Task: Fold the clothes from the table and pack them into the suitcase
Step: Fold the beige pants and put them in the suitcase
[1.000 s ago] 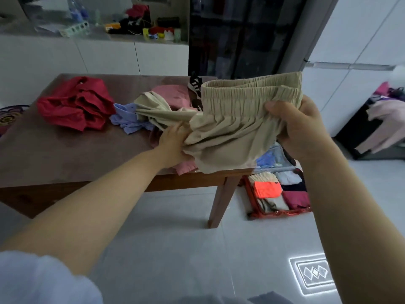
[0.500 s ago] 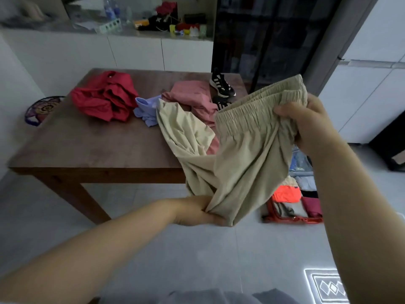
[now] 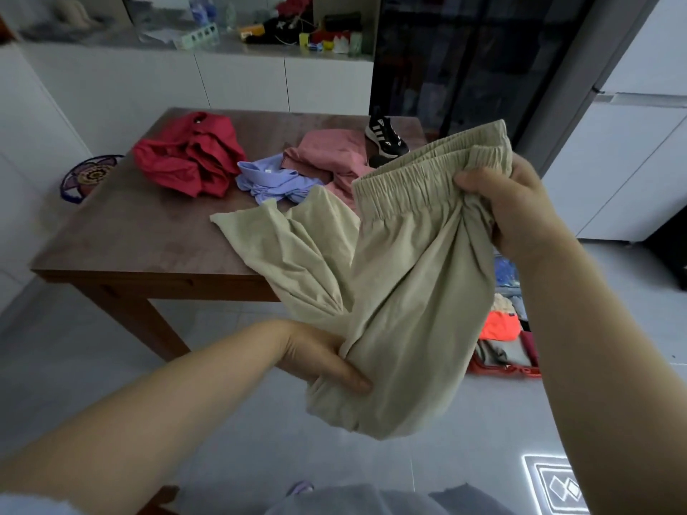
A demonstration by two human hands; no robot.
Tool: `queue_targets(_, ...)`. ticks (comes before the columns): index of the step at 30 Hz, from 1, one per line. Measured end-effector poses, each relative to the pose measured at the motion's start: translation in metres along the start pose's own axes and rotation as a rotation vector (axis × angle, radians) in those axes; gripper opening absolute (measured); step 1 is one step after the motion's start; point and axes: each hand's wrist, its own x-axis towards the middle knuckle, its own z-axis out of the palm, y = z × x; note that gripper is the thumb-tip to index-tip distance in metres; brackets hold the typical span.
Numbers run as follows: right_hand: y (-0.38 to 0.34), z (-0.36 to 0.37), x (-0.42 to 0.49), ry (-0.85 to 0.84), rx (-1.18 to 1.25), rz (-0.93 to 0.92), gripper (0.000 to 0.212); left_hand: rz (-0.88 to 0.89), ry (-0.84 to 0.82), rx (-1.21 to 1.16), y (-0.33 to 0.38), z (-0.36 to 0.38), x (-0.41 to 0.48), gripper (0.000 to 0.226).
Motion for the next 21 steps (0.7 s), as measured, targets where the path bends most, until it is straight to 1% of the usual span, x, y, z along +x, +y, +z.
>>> queue_targets(2,0.002,0.001,0.001,-0.015,0.006,0.012,0.016,-0.010,-0.039,0.003,-0.004,0.007,0.002,0.042)
queue_targets(3,0.003,0.000,0.001,-0.024,0.007,0.012,0.015,-0.001,-0.014,0.015,-0.010,0.008,0.007,0.048)
queue_targets(4,0.004,0.000,0.002,-0.030,0.008,0.009,0.015,0.023,0.058,0.023,-0.015,0.009,0.012,0.056)
queue_targets(5,0.004,-0.002,0.002,-0.030,0.013,0.006,0.017,0.071,0.177,0.021,-0.019,0.009,0.018,0.065)
queue_targets(6,0.005,-0.004,0.003,-0.027,0.020,0.004,0.020,0.135,0.339,-0.006,-0.022,0.007,0.022,0.068)
queue_targets(7,0.006,-0.005,0.005,-0.022,0.025,0.004,0.022,0.205,0.493,-0.045,-0.024,0.003,0.025,0.064)
queue_targets(8,0.007,-0.006,0.006,-0.017,0.022,0.005,0.022,0.257,0.617,-0.084,-0.025,-0.002,0.027,0.055)
queue_targets(9,0.009,-0.006,0.008,-0.013,0.014,0.005,0.021,0.284,0.707,-0.106,-0.024,-0.008,0.027,0.048)
queue_targets(10,0.010,-0.005,0.009,-0.013,0.003,0.006,0.021,0.286,0.775,-0.109,-0.023,-0.014,0.026,0.045)
queue_targets(12,0.013,-0.003,0.011,-0.024,-0.008,0.004,0.022,0.281,0.864,-0.092,-0.023,-0.029,0.024,0.050)
queue_targets(13,0.013,-0.002,0.012,-0.031,-0.008,0.002,0.024,0.271,0.873,-0.080,-0.023,-0.034,0.022,0.054)
queue_targets(14,0.012,0.001,0.012,-0.040,-0.005,0.000,0.023,0.248,0.846,-0.065,-0.022,-0.038,0.018,0.055)
queue_targets(15,0.012,0.002,0.013,-0.045,0.006,-0.004,0.022,0.224,0.780,-0.051,-0.020,-0.040,0.013,0.053)
queue_targets(17,0.009,0.004,0.014,-0.037,0.042,-0.016,0.020,0.156,0.579,-0.020,-0.012,-0.035,0.004,0.053)
queue_targets(18,0.006,0.005,0.015,-0.030,0.054,-0.019,0.021,0.112,0.493,0.005,-0.009,-0.031,0.004,0.059)
queue_targets(19,0.004,0.005,0.016,-0.023,0.054,-0.023,0.021,0.071,0.442,0.047,-0.008,-0.027,0.007,0.068)
queue_targets(21,0.001,0.005,0.018,-0.031,0.032,-0.029,0.022,0.028,0.430,0.129,-0.011,-0.019,0.019,0.085)
